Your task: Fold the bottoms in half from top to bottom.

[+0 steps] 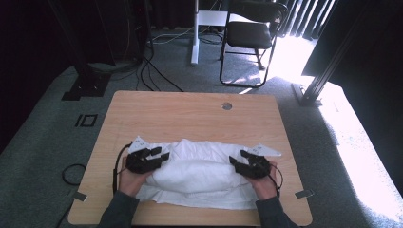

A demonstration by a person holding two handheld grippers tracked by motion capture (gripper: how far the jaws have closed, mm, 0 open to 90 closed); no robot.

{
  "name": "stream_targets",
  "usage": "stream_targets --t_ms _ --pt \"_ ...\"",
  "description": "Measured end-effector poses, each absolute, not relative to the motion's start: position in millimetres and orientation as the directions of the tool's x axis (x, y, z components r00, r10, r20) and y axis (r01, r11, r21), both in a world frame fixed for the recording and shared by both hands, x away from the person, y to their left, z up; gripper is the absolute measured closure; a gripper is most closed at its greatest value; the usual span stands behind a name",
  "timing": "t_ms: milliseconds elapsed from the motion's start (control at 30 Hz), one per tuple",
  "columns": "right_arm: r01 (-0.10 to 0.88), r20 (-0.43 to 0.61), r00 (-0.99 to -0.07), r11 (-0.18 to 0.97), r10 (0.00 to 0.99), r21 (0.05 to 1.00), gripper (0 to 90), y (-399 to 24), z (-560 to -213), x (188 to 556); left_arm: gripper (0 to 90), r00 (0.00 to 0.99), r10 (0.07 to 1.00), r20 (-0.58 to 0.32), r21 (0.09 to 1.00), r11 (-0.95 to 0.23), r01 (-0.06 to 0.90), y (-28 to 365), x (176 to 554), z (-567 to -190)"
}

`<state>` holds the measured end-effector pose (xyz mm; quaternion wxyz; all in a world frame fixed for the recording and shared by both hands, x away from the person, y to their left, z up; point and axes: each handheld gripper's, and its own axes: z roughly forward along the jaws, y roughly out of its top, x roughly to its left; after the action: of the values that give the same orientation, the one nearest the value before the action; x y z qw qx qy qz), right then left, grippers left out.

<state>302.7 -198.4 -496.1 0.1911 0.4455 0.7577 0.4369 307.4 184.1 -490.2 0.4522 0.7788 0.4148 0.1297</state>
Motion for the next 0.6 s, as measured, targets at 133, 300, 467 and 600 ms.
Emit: stream_targets --t_ms 133,300,467,600 --pt "0.532 0.07 -0.545 0.28 0.835 0.799 39.6 -194.8 -519.8 280.3 53.6 0.625 0.76 -0.178 0.789 -0.269 0.552 180.6 286.5 -511.8" --pt "0.571 0.097 -0.563 0.301 0.821 0.764 35.4 -197.8 -541.3 268.1 52.2 0.609 0.766 -0.206 0.773 -0.254 0.581 183.4 274.2 -537.0" --pt "0.582 0.101 -0.56 0.304 0.823 0.754 32.8 -196.6 -546.1 273.2 52.3 0.602 0.776 -0.187 0.771 -0.264 0.579 179.7 278.5 -547.6" --pt "0.572 0.076 -0.566 0.325 0.821 0.753 31.3 -194.3 -549.2 283.3 52.6 0.595 0.788 -0.158 0.773 -0.276 0.571 175.0 288.3 -550.4"
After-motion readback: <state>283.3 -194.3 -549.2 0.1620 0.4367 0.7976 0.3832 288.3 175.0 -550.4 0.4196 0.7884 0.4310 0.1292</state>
